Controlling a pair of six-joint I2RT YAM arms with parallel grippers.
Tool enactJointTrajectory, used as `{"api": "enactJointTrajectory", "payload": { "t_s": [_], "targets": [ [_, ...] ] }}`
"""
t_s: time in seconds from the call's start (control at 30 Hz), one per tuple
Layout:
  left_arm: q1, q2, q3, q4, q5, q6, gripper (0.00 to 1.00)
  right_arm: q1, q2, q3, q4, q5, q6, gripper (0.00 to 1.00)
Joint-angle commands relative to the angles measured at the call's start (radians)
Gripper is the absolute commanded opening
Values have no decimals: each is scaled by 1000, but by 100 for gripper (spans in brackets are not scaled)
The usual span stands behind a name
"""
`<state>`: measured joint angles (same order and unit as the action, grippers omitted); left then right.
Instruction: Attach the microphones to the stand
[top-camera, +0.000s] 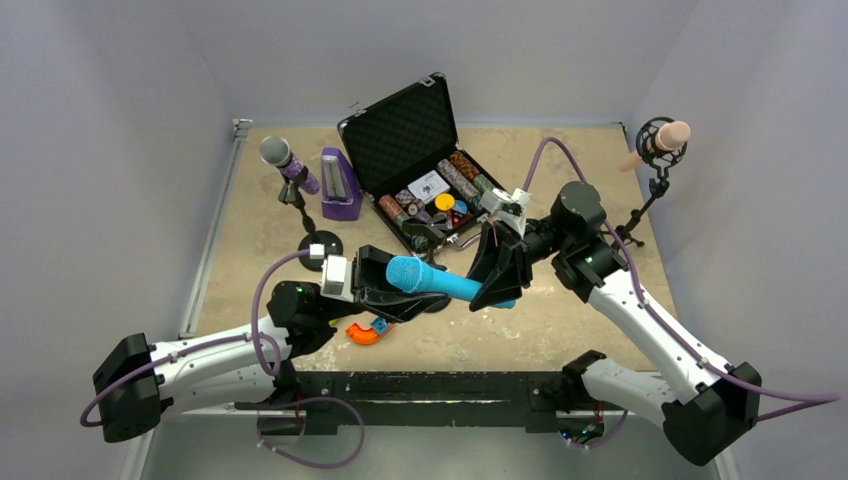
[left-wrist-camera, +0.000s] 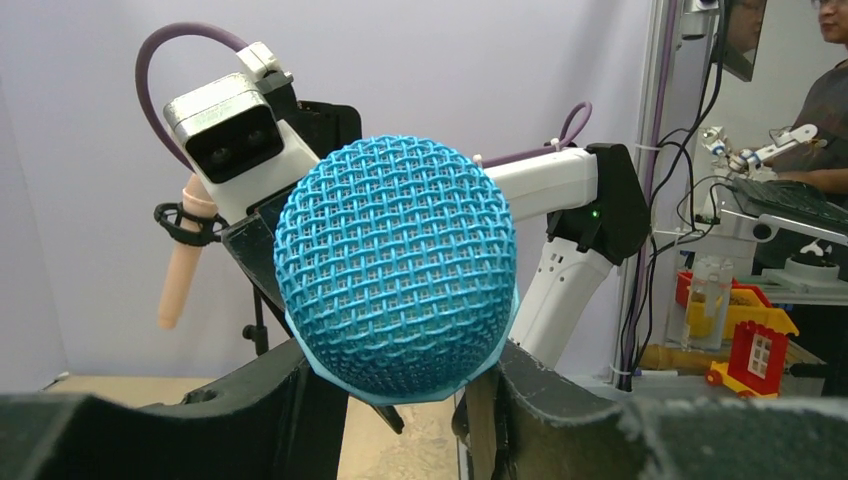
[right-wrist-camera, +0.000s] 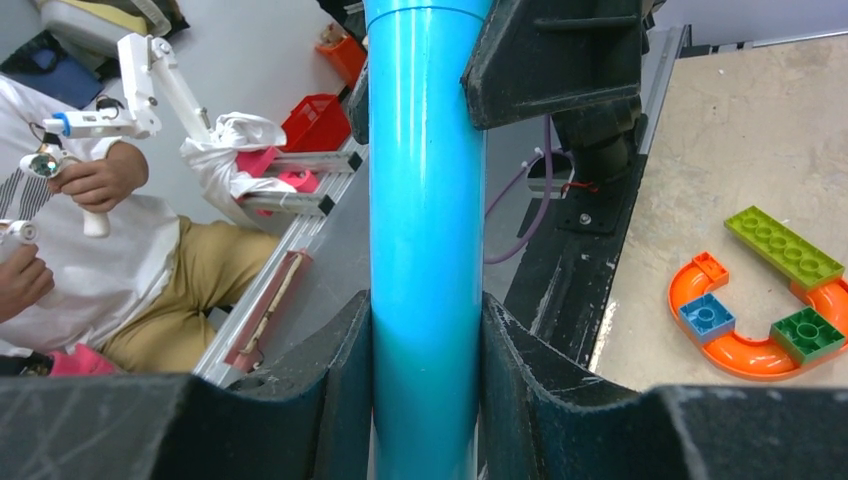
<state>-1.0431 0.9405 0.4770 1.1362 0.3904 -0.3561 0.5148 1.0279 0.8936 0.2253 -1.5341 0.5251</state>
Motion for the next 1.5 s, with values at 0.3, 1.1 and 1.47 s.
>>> {"api": "enactJointTrajectory", "payload": {
  "t_s": [0.3,1.1,1.47],
  "targets": [
    [2,-79,21,-60,-38,-32,0,5,4,63,-72,-24,-81,60],
    [12,-359,671,-1932,-379,267,0,-41,130,405,-781,524,-1175,96],
    [42,-75,923,-2041,-544,460,0,-35,302,479,-755,467,-1141,95]
  ]
}}
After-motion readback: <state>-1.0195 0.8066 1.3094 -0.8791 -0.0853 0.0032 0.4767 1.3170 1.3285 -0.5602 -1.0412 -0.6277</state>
